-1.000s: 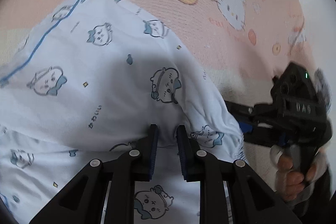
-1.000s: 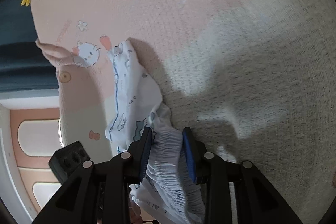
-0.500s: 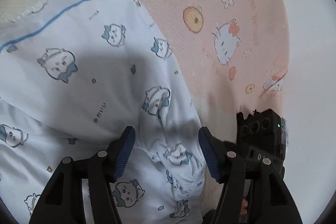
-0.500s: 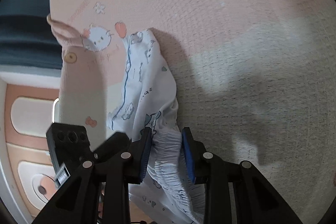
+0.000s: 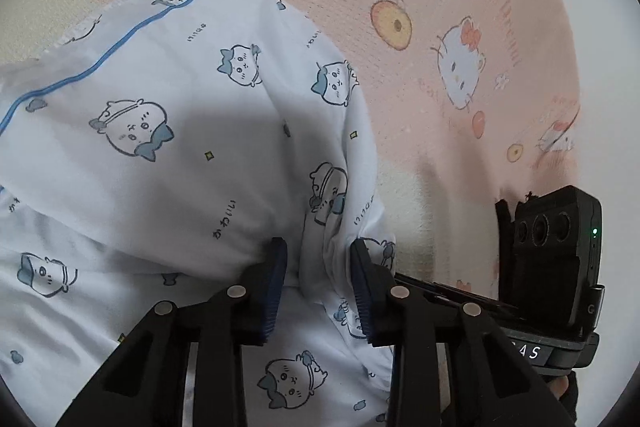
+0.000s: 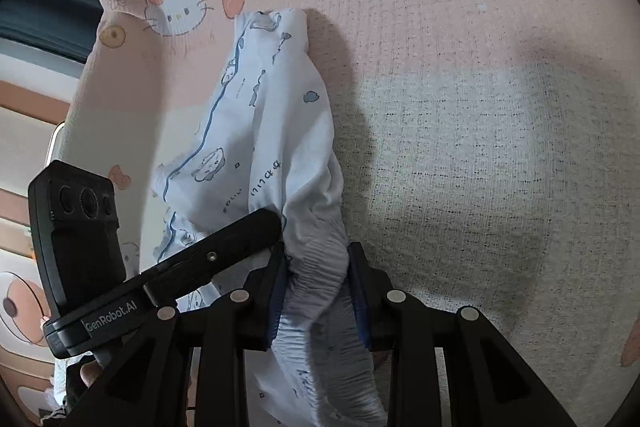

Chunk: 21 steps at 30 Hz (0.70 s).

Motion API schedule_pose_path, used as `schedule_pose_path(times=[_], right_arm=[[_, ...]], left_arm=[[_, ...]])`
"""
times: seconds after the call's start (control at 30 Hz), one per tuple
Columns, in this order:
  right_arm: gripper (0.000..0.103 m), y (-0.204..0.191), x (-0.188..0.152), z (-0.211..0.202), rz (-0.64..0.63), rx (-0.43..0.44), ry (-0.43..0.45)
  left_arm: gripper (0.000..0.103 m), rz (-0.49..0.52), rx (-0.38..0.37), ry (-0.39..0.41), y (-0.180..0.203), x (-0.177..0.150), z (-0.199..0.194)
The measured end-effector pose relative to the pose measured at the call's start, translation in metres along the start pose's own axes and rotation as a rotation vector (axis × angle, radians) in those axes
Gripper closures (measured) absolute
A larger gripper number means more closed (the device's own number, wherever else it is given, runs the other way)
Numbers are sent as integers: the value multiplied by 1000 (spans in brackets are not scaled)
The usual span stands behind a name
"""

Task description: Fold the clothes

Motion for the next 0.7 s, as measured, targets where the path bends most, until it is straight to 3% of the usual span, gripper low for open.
schedule_pose_path(times=[0.33, 0.4, 0.47, 0.63, 0.7], right_arm=[[75, 2, 5, -13, 47, 26, 41], [74, 3, 3, -9, 77, 56, 9], [64, 6, -1, -5, 105, 77, -26], [63, -3, -7, 0, 98, 109, -29], [63, -8, -8, 0, 72, 105, -22]], left_arm=[[78, -2, -12, 4, -6, -1, 1], [80, 8, 9, 8, -7, -2, 0], [85, 30, 45, 18, -7, -4, -3], [92, 119, 160, 22, -4, -5, -4], [92, 116, 160, 21, -6, -5, -2]])
Point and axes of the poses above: each gripper's, at about its wrist camera, not at the fingertips, and z roughly the way its jaws point, y to its right, x to its top, the point moved 5 cm from there along z, roughly the way its jaws point, and after that the axes turned 8 degrees about z, right-handed, at the moved point
